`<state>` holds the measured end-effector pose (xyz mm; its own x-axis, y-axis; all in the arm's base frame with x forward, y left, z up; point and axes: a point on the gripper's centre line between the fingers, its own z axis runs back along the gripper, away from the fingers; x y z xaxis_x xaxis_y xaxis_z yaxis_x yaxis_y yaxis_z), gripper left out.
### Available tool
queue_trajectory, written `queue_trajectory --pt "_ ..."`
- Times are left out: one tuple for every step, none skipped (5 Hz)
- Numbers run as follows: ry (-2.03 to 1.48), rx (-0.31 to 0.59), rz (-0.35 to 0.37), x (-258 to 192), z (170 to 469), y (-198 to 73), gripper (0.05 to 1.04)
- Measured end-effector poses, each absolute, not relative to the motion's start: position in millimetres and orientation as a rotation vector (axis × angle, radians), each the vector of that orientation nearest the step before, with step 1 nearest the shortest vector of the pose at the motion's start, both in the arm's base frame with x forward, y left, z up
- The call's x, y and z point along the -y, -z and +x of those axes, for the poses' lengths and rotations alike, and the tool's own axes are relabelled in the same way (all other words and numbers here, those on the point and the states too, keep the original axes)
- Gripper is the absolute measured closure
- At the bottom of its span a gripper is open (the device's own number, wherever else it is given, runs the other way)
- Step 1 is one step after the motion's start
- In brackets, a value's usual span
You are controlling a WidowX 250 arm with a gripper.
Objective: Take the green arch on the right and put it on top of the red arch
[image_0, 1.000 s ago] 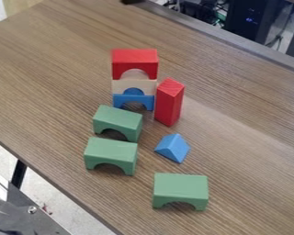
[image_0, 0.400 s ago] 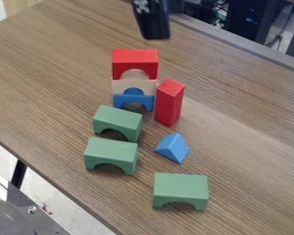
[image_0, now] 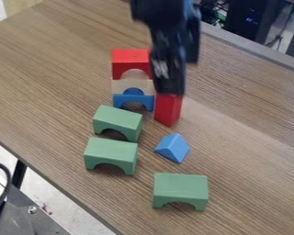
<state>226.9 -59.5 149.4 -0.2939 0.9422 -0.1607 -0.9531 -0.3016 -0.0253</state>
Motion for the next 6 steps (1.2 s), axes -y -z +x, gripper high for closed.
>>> queue_trajectory --pt "-1.869 -0.058 -0.017 81.1 214.7 -124.0 0.085" --pt "-1.888 -0.027 0.102 94.4 203.9 -101.5 0.085" --pt "-1.921 -0.066 0.149 100.3 195.8 -78.9 0.085" --pt "-1.931 -0.089 0.136 103.4 195.4 -68.5 0.085" --pt "-1.928 -0.083 0.105 100.6 195.6 -59.8 0.084" --pt "-1.925 -0.064 0.074 97.1 195.0 -56.7 0.084"
